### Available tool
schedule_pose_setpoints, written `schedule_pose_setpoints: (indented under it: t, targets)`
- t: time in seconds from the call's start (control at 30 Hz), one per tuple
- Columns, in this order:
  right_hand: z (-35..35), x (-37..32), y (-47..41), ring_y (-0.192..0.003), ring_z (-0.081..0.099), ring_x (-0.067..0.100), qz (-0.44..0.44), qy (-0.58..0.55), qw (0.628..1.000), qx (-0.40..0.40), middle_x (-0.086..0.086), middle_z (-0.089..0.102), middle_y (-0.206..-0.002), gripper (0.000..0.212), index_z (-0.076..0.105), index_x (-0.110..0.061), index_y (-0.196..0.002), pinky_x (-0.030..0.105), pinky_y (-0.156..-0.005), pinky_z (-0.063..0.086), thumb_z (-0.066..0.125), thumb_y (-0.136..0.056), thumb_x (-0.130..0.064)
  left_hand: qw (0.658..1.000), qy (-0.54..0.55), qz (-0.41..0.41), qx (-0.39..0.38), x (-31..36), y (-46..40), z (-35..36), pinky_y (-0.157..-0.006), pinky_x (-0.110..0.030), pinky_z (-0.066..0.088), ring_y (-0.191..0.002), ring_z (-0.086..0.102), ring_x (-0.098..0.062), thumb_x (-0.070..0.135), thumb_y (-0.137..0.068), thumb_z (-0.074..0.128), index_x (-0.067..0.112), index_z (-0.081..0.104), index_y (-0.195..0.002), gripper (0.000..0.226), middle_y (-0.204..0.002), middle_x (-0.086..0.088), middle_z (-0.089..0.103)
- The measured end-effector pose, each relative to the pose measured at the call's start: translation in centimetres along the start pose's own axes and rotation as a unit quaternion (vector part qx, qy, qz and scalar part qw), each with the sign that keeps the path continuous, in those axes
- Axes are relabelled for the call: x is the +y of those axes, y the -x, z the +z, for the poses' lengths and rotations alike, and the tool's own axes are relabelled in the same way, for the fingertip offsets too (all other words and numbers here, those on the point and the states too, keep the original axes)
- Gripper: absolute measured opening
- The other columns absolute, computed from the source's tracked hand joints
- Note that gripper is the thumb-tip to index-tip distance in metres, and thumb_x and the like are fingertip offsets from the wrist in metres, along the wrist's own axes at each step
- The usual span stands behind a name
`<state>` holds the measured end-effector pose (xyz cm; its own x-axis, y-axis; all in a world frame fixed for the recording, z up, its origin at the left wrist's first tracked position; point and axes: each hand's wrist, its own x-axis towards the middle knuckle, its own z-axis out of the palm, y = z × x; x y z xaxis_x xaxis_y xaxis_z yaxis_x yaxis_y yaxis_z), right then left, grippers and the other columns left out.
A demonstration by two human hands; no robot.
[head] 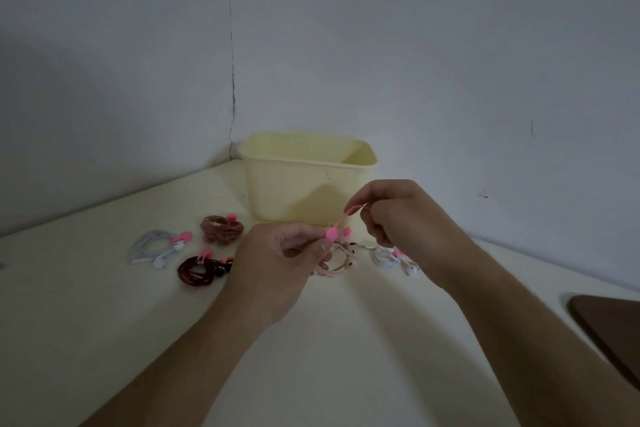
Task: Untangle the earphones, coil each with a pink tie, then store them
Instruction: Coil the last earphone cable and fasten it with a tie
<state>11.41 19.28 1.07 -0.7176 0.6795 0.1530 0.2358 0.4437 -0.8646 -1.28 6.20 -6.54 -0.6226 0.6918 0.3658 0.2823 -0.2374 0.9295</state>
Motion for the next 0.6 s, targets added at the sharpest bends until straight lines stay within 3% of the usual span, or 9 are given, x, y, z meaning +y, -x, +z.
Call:
schedule_pose_setpoints:
  t: [0.13,0.2,0.33,0.47,0.6]
  targets:
    - [-0.1,-0.1,0.2,-0.048,0.044,0.005,-0.036,0.074,0.996,-0.024,-0.016,0.052,-0.053,0.01,0.077,-0.02,-0.09,0.021,-0.051,0.036,0.069,-0.095,-0.02,1.0,-0.005,0.005,0.004,-0.2,-0.1,-0.1,-0.064,-0.022,0.055,-0.072,0.076,-0.018,0.016,-0.091,0.078,0.031,0.083,-0.09,0.017,-0.078,0.0,0.081]
    - [0.3,-0.1,0.4,-0.044,0.041,0.005,-0.078,0.14,0.987,-0.03,-0.016,0.045,-0.047,0.009,0.076,-0.027,-0.087,0.02,-0.048,0.034,0.082,-0.089,-0.034,1.0,-0.008,0.011,0.005,-0.4,-0.2,-0.2,-0.066,-0.026,0.056,-0.072,0.077,-0.019,0.012,-0.092,0.077,0.033,0.083,-0.09,0.022,-0.079,-0.001,0.081]
    - [0.6,0.3,0.3,-0.042,0.041,0.008,-0.11,0.158,0.981,-0.001,-0.016,0.041,-0.041,0.013,0.078,-0.026,-0.081,0.02,-0.049,0.031,0.085,-0.088,-0.034,1.0,-0.014,0.02,0.004,-0.5,-0.3,-0.1,-0.069,-0.031,0.058,-0.07,0.076,-0.021,0.011,-0.093,0.076,0.032,0.084,-0.091,0.022,-0.08,0.0,0.081]
    - [0.8,0.5,0.2,-0.042,0.039,0.006,-0.118,0.157,0.98,-0.009,-0.016,0.041,-0.042,0.009,0.076,-0.026,-0.082,0.015,-0.045,0.029,0.083,-0.088,-0.028,1.0,-0.01,0.017,-0.011,-0.6,-0.2,0.0,-0.069,-0.033,0.06,-0.069,0.076,-0.022,0.002,-0.092,0.074,0.041,0.083,-0.085,0.04,-0.082,0.0,0.081]
    - [0.9,0.5,0.1,-0.042,0.037,0.008,-0.114,0.152,0.982,0.007,-0.015,0.039,-0.041,0.013,0.076,-0.023,-0.076,0.018,-0.047,0.031,0.085,-0.086,-0.022,1.0,-0.024,0.01,0.001,-0.8,-0.3,-0.1,-0.071,-0.032,0.06,-0.072,0.077,-0.02,0.004,-0.092,0.075,0.031,0.083,-0.088,0.029,-0.079,0.0,0.08]
